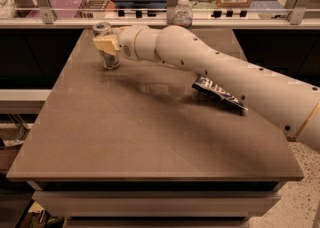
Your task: Knock redbull can over
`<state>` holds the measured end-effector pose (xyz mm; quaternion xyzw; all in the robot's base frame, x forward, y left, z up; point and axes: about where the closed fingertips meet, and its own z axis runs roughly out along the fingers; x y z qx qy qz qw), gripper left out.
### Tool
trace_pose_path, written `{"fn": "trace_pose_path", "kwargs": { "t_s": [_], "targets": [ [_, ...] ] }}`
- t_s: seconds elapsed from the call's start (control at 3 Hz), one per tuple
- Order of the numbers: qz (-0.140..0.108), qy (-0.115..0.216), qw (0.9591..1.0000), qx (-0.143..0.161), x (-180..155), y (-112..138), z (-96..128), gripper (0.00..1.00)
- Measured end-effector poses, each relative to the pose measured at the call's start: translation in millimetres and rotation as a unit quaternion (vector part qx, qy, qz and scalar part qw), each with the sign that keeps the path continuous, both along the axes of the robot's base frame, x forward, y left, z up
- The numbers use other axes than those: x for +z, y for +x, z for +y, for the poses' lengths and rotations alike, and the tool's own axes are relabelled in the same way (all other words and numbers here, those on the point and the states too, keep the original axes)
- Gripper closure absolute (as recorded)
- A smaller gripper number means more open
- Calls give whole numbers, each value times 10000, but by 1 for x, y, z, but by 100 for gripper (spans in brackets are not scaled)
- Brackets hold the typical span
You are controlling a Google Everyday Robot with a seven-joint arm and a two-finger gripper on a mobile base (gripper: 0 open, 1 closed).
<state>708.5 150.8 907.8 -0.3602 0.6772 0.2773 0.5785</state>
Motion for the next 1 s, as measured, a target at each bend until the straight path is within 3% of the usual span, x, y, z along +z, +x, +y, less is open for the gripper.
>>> {"fn": "trace_pose_path", "kwargs": {
  "t_s": [0.33, 0.67, 1.0],
  "targets": [
    [2, 0, 10000, 14, 0, -1, 2, 100],
    [20, -120, 9999, -3, 7, 0, -3, 100],
    [115, -461, 9989, -53, 21, -4, -10, 100]
  ]
}}
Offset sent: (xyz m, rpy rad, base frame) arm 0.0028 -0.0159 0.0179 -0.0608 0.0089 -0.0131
